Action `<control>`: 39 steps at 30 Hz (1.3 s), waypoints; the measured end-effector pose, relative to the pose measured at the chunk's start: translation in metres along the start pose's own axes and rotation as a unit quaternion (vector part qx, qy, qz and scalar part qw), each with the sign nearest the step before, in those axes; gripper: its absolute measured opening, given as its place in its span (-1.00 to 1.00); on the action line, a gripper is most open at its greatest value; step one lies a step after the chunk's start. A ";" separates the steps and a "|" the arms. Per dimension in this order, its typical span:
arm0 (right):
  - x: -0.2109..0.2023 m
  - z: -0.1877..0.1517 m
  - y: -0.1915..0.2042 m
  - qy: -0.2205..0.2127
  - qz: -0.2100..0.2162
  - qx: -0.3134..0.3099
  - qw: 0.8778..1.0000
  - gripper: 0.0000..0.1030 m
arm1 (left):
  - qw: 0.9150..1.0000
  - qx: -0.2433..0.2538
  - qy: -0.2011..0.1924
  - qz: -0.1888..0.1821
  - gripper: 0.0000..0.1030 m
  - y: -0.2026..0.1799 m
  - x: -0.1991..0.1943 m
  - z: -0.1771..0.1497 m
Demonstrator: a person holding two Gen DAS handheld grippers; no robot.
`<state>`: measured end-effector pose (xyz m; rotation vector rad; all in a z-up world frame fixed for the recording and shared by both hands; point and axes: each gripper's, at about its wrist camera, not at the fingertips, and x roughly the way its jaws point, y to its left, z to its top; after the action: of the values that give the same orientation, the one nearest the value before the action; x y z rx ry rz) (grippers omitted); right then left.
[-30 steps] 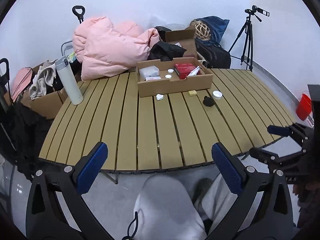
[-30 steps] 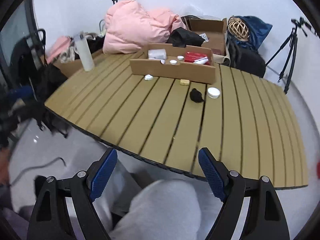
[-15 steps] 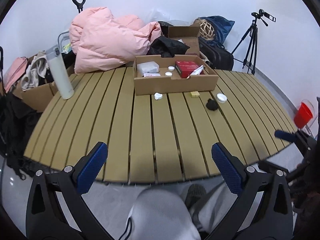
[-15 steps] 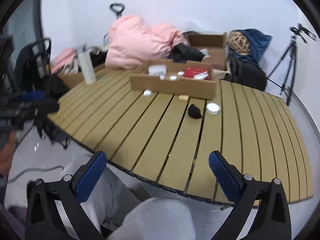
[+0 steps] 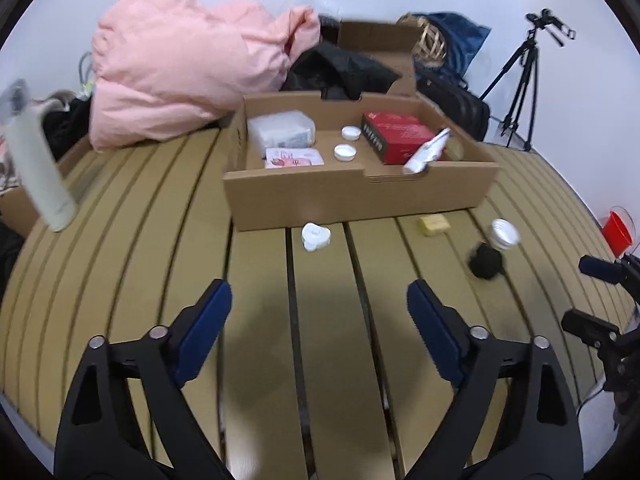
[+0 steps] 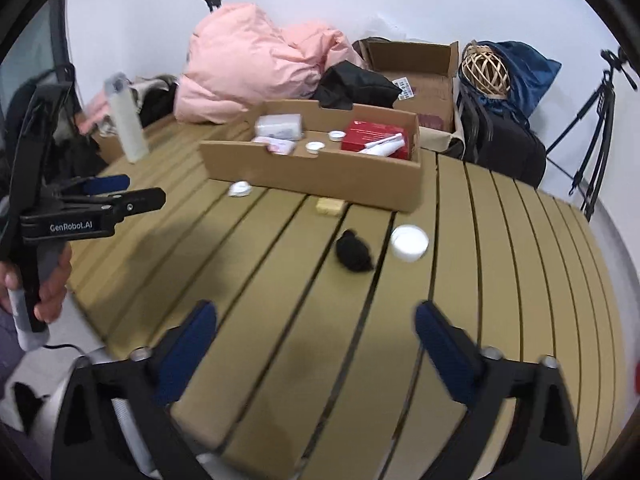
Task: Organize objects
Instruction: 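Grasp a small white cap with the left gripper while the right gripper grasps the black cloth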
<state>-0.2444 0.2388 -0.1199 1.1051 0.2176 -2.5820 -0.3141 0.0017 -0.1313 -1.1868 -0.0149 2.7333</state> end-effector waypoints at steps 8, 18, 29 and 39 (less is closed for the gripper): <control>0.077 0.030 -0.018 0.007 0.018 -0.013 1.000 0.13 | 0.998 -0.041 0.046 -0.002 0.40 0.022 0.082 0.022; 0.120 0.032 -0.018 0.019 0.005 -0.010 1.000 -0.34 | 0.998 -0.017 0.057 0.036 -0.54 0.014 0.095 0.023; 0.075 0.026 -0.016 0.002 0.002 -0.004 1.000 -0.84 | 0.996 -0.088 0.033 -0.006 -0.55 0.023 0.012 -0.008; 0.083 0.001 -0.038 0.025 0.049 0.059 0.997 -0.73 | 0.996 -0.083 0.041 0.009 -0.54 0.017 -0.030 -0.039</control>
<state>-0.3121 0.2552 -0.1785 1.1922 0.0212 -2.5092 -0.2686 -0.0213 -0.1374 -1.3479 -0.2255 2.7416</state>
